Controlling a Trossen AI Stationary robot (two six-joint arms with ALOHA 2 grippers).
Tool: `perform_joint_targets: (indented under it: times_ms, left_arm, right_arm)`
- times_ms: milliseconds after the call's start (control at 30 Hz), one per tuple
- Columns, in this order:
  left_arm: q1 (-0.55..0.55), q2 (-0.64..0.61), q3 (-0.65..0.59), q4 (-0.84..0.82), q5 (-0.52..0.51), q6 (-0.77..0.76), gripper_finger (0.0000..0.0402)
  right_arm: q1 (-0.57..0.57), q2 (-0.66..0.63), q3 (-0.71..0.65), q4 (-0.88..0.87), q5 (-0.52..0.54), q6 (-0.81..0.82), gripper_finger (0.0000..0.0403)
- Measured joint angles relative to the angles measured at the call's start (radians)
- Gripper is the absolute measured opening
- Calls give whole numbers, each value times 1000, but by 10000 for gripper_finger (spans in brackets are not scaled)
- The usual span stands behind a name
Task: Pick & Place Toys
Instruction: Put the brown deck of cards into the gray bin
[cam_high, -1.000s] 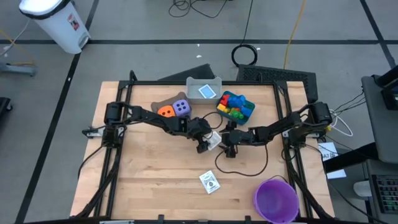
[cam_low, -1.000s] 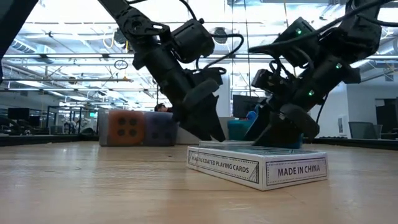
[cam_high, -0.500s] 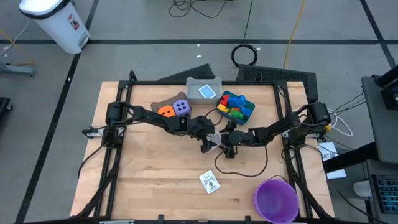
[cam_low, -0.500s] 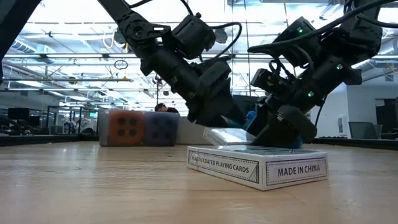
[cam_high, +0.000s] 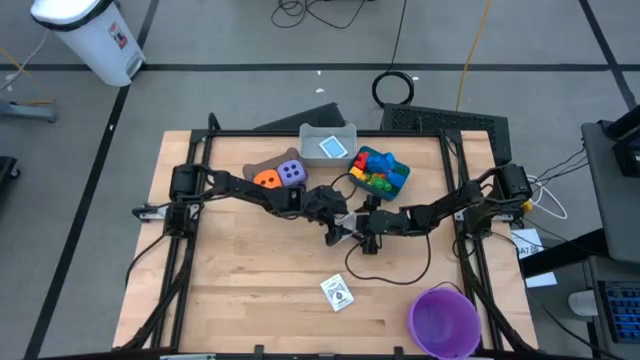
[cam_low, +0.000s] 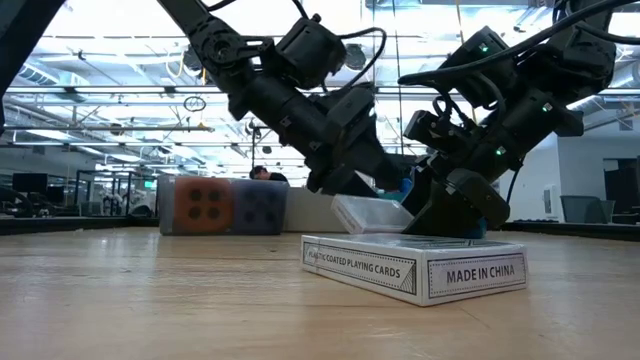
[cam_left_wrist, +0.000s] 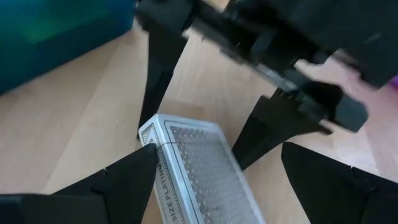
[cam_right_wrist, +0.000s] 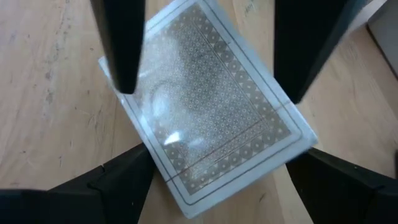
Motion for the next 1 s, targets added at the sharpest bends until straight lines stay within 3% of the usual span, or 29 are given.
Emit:
perform_joint_targets:
  times_ms: [167, 367, 667, 800, 1000]
  left_arm:
    - [-7, -6, 3, 31, 21, 5, 342]
    - [-14, -7, 3, 75, 82, 29, 305]
    - [-17, -7, 4, 74, 52, 29, 253]
    - [-17, -5, 2, 104, 43, 28, 237]
    - [-24, -3, 1, 124, 38, 56, 218]
  right_arm:
    - [-2, 0, 0, 9, -19, -5, 341]
    - [-6, 0, 2, 31, -85, -3, 341]
    - [-2, -2, 2, 58, -176, 16, 336]
    - [-2, -2, 2, 57, -202, 35, 309]
    - [-2, -2, 2, 58, -203, 60, 235]
